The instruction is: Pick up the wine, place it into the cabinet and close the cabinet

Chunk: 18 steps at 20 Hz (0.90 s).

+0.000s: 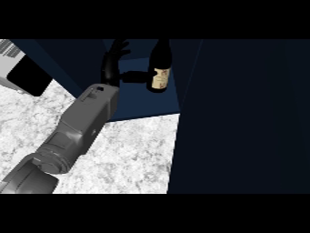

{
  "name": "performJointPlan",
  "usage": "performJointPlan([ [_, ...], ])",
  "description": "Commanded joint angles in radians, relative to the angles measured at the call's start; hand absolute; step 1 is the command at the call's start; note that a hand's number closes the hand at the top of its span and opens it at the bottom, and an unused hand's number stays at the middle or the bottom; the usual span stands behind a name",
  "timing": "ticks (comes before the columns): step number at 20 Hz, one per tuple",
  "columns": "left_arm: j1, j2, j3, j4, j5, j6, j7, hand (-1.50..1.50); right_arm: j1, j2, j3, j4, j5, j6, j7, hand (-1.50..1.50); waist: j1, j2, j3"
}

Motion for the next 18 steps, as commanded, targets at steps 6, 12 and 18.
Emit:
performJointPlan([
  [6,-0.018,0.054,0.027,0.001,0.014,-0.085,-0.036,-1.5,0.05,-0.02,0.028,-0.136,-0.05,0.027,0.029,-1.5,-0.013,0.002,-0.002],
  [12,-0.058,0.006,0.085,-0.044,0.066,-0.164,-0.071,1.5,0.032,-0.011,0.005,-0.127,-0.057,0.027,0.047,-1.5,0.01,-0.001,-0.003],
  [18,-0.071,-0.013,0.111,-0.072,0.09,-0.304,-0.087,1.5,0.114,-0.044,-0.006,-0.195,-0.055,0.025,0.051,-1.5,0.026,-0.02,-0.001],
])
